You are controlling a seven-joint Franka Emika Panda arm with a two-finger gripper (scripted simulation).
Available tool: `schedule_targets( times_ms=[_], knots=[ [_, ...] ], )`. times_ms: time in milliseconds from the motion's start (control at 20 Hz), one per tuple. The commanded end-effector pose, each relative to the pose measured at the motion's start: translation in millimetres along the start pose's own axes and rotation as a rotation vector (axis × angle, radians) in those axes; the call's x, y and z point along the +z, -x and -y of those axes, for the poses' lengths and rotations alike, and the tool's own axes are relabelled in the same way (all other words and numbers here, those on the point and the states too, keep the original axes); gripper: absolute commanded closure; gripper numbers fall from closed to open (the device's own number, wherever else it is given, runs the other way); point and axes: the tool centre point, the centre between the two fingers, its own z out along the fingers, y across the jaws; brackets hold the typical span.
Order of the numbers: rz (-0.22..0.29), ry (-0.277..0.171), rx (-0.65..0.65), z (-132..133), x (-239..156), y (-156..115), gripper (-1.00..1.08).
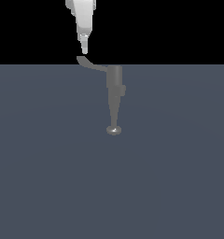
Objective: Turn on the faucet by rotating a designated handle.
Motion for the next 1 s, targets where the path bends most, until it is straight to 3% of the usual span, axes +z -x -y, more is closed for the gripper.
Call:
schedule_targets(
  times_ms=[0,500,950],
  knots=[
    [-0.003,0.002,0.04,7,10,1,1.08],
    [-0.008,0.006,0.112,20,30,3,1.08],
    [-0.008,0.007,0.112,9,30,4,1.08]
  ],
)
